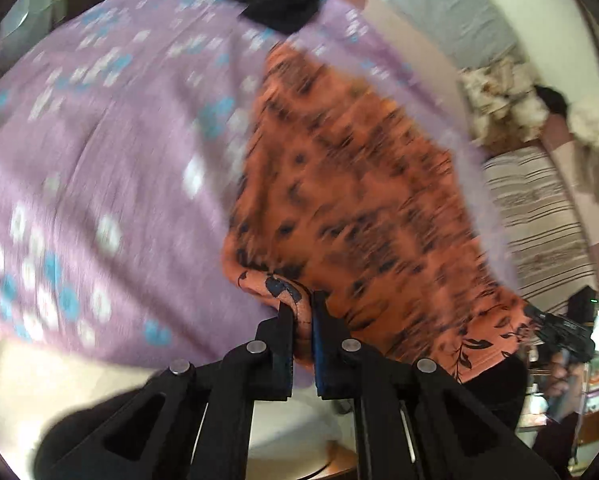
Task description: Fold small clothes
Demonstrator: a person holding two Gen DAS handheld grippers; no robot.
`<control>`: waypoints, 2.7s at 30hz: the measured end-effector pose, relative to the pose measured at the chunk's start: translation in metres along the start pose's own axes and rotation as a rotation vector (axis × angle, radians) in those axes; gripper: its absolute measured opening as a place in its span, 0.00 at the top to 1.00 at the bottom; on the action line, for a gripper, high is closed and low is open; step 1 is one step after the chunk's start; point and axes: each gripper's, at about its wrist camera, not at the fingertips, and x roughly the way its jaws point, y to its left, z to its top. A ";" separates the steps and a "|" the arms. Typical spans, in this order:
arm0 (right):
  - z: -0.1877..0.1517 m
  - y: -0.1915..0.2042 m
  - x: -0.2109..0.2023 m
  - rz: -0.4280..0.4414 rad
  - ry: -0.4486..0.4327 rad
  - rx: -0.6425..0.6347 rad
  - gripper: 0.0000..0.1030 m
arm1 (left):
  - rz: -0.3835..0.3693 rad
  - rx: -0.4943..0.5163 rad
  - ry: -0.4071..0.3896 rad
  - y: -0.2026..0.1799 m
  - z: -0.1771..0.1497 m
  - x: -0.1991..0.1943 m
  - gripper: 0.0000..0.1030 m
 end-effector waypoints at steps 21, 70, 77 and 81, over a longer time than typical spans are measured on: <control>0.319 -0.058 0.189 0.006 -0.309 0.332 0.88 | 0.177 -0.124 -0.095 0.027 0.328 0.232 0.90; 0.194 0.113 0.253 -0.262 -0.068 -0.219 0.73 | 0.569 -0.076 -0.068 -0.010 0.196 0.209 0.10; 0.138 0.081 0.207 -0.237 -0.044 -0.192 0.73 | 0.558 -0.111 -0.144 -0.016 0.170 0.171 0.10; 0.127 0.070 0.170 -0.105 -0.127 -0.084 0.55 | 0.483 -0.093 -0.163 -0.030 0.143 0.150 0.10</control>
